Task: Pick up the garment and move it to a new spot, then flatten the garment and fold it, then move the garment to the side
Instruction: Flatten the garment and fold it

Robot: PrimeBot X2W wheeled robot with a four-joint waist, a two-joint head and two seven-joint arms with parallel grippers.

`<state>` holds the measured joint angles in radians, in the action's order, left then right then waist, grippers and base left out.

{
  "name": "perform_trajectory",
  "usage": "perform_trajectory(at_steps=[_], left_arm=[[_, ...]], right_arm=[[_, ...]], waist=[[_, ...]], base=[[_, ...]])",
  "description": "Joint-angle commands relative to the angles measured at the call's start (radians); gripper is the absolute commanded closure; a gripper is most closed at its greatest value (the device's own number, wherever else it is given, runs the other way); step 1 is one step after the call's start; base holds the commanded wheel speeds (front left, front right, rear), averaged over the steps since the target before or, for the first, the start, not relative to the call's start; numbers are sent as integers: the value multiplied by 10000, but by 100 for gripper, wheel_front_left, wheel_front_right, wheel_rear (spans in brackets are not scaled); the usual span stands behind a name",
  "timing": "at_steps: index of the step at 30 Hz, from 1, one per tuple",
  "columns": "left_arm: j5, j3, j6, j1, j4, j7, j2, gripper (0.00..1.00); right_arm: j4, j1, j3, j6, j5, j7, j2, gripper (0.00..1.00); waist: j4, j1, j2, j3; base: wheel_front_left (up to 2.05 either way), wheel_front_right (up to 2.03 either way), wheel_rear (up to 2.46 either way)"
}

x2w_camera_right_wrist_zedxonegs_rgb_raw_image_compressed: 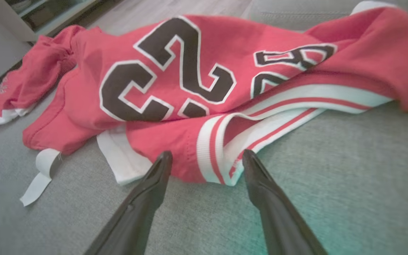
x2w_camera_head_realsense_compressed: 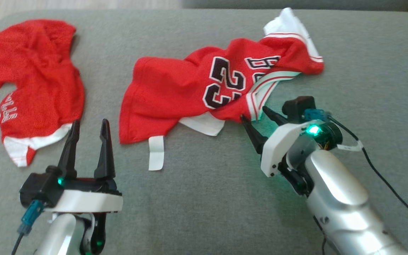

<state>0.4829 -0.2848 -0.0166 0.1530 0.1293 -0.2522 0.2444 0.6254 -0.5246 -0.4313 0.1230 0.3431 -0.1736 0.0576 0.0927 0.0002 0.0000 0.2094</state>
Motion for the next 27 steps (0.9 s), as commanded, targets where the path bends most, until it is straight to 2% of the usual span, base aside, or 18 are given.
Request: perform_trajectory(at_steps=[1,6,7,8,13,17,21,27], left_arm=[[-108,492,81,457,-219,-95,103,0],[-251,588,241,552,-122,-95,-70,0],[-279,617,265,566,-107,-95,-103,0],[-305,654,285,570,-93,-95,-135,0],[-412,861,403,492,-38,-95,-271,0],[-492,1049,458,291,0,-95,-344,0],[-542,1260,468,19,-13,-95,-348,0],[-566,1514,464,-361,-100,-95,-357,0]], right_arm=[[-37,-469,-285,77,27,170,-74,0],[1036,-1165,-954,77,318,664,-74,0],[1184,-1259,-1107,77,453,715,-74,62],[1284,-1344,-1283,77,560,768,-74,100],[1407,-1472,-1450,77,984,1324,-60,100],[826,-1299,-1023,77,794,1785,378,100],[-900,-874,-849,77,607,1369,1199,100],[-4290,291,-43,77,439,-233,2317,100]], waist=[[186,-2,0,164],[347,-2,0,274],[354,-2,0,284],[350,-2,0,283],[147,-2,0,72],[-109,-2,0,-317],[-386,-2,0,-725],[-654,-2,0,-1105]], base=[[0,0,0],[0,0,0],[0,0,0],[0,0,0],[0,0,0],[0,0,0],[0,0,0],[0,0,0]])
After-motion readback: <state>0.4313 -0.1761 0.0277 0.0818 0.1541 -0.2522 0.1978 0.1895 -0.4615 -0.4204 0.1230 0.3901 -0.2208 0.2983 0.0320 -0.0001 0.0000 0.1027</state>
